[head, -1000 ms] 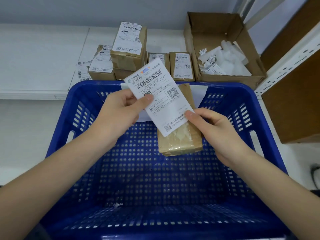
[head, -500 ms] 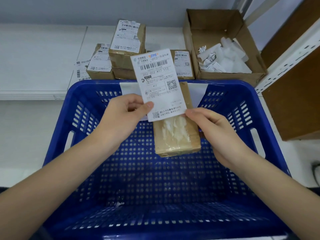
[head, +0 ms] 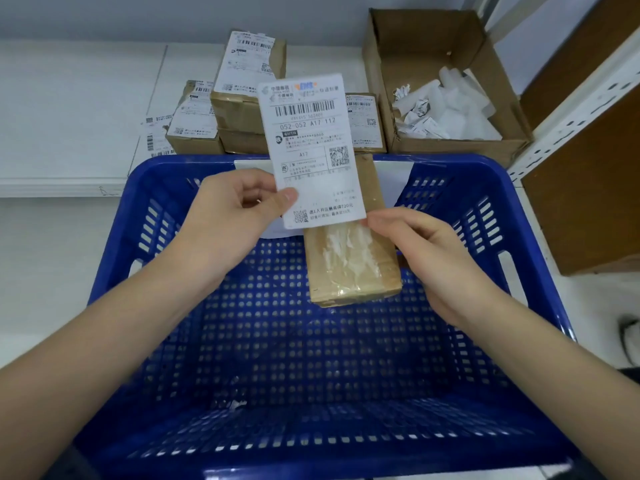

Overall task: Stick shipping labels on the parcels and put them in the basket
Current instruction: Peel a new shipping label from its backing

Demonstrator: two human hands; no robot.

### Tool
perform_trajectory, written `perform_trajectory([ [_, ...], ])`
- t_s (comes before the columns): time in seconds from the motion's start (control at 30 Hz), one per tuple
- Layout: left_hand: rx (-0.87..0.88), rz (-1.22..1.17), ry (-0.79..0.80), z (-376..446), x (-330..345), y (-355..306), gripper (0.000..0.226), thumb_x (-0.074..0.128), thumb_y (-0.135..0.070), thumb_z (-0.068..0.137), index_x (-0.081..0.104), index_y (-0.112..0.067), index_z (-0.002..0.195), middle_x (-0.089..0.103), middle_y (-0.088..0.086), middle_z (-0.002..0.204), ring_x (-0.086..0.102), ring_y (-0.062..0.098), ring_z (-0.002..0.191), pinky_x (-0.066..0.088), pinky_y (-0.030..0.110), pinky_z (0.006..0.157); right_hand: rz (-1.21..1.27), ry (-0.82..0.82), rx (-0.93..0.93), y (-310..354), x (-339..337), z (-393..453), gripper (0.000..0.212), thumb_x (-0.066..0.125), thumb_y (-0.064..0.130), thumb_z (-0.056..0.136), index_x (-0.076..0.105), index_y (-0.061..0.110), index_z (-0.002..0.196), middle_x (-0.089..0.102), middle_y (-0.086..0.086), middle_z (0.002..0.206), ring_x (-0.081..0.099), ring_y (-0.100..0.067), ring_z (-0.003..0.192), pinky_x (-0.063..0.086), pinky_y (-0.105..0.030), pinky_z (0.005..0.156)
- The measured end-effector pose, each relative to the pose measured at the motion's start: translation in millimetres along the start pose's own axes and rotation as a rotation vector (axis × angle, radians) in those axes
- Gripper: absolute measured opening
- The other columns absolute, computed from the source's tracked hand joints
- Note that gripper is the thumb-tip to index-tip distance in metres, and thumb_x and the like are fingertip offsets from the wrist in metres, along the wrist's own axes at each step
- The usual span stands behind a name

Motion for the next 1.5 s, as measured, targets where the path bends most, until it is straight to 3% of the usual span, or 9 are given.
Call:
perform_trajectory([
  [0.47,0.009,0.043,0.029,-0.8,2.6,0.3,0.015,0.063,-0.016,0.091,0.070,-0.008,0.102,0.072,0.001,0.091,0.054,-0.010,0.052,0.033,0.000,0.048,0.012,0.019,-0.014,2.5,2.9,-2.1,0.015,0.062,0.015,0.088,0.074,0.020,0.095,0.074,0.007,0.095,0.067,0.000,0.082,0.050,-0.010,0.066],
  [1.0,-0.004,0.029,0.058,0.8,4.6,0.5,0.011,0.063,-0.014,0.091,0.070,-0.010,0.098,0.072,0.005,0.092,0.053,-0.008,0.048,0.032,0.000,0.047,-0.019,0.018,-0.008,0.2,1.4,-0.1,0.018,0.062,0.019,0.088,0.073,0.017,0.103,0.073,0.005,0.101,0.068,-0.005,0.089,0.051,-0.011,0.070],
  [1.37,-0.009,0.036,0.056,2.2,3.1,3.2,0.011,0.063,-0.015,0.091,0.070,-0.011,0.097,0.073,0.004,0.091,0.053,-0.008,0.049,0.033,0.001,0.047,-0.025,-0.013,-0.044,1.0,-2.9,2.0,0.015,0.063,0.020,0.087,0.074,0.022,0.096,0.073,0.007,0.097,0.067,-0.004,0.089,0.053,-0.014,0.077],
  [1.5,-0.011,0.037,0.058,2.3,3.4,3.9,0.011,0.063,-0.016,0.091,0.070,-0.011,0.098,0.073,0.002,0.091,0.054,-0.008,0.049,0.033,0.001,0.048,-0.044,-0.005,-0.043,-0.3,-1.8,2.1,0.016,0.064,0.021,0.088,0.074,0.020,0.099,0.072,0.006,0.100,0.067,-0.004,0.089,0.051,-0.012,0.072],
])
Point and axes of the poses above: each hand's wrist, its own z-axis towards the middle knuckle, its own x-axis out of the palm, y = z × x, the point moved 9 cm from there along z, towards the middle knuckle
